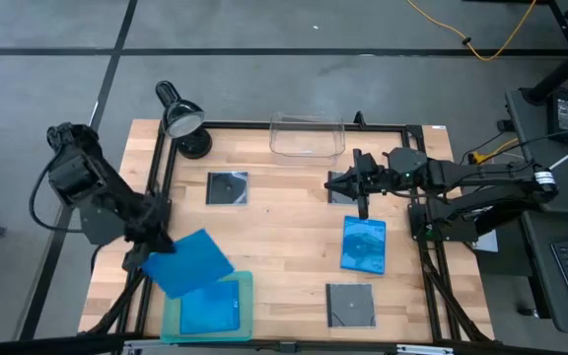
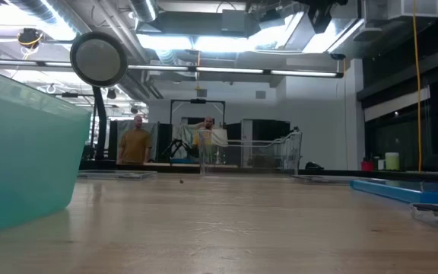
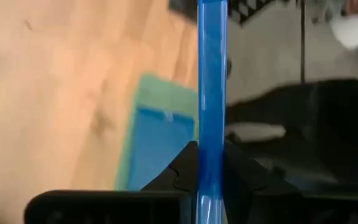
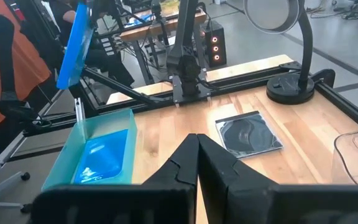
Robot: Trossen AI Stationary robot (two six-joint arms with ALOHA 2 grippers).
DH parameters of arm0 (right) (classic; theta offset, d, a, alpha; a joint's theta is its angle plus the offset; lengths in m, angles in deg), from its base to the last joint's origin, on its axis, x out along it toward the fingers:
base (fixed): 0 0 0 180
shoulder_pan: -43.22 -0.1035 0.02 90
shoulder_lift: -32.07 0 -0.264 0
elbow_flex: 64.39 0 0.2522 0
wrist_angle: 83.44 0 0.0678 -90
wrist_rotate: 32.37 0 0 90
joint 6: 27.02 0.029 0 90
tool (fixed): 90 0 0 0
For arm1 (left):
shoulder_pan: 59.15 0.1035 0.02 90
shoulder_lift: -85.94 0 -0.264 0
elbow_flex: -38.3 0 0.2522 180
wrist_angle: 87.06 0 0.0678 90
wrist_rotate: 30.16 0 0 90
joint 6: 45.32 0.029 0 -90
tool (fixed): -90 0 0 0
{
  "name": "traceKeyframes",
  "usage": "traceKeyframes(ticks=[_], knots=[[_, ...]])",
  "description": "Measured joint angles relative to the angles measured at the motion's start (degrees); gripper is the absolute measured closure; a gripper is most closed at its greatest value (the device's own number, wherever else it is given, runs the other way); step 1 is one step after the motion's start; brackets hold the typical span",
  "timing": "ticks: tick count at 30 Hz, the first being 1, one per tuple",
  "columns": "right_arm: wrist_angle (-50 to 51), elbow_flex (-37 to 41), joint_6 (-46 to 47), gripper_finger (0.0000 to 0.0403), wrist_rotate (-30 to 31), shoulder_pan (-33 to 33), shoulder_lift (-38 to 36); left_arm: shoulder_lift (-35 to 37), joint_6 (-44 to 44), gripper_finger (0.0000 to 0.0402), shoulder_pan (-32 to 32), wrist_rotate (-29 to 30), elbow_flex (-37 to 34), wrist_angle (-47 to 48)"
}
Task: Pick & place jewel cases by type
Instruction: Put the top blue CD case into the blue bin
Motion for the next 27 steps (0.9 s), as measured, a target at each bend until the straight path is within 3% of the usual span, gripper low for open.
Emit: traceKeyframes(ticks=[7, 14, 19, 23, 27], knots=[[-0.01, 0.00, 0.06, 0.0391, 0.02, 0.00, 0.00, -1.34, -0.88, 0.0370, 0.03, -9.58, -3.06, -0.38], [-0.03, 0.00, -0.03, 0.0391, 0.02, 0.00, 0.11, -1.71, 0.55, 0.0370, 1.63, -18.96, -15.37, -10.62], [-0.03, 0.00, -0.06, 0.0391, 0.04, 0.00, 0.11, -1.71, 3.24, 0.0370, 3.50, -19.31, -22.35, -21.46], [-0.03, 0.00, -0.08, 0.0391, 0.07, 0.00, 0.12, -2.46, 6.12, 0.0370, 5.95, -19.32, -25.36, -25.10], [-0.03, 0.00, -0.10, 0.0391, 0.07, 0.00, 0.15, -4.10, 9.73, 0.0370, 8.56, -22.97, -27.86, -27.71]])
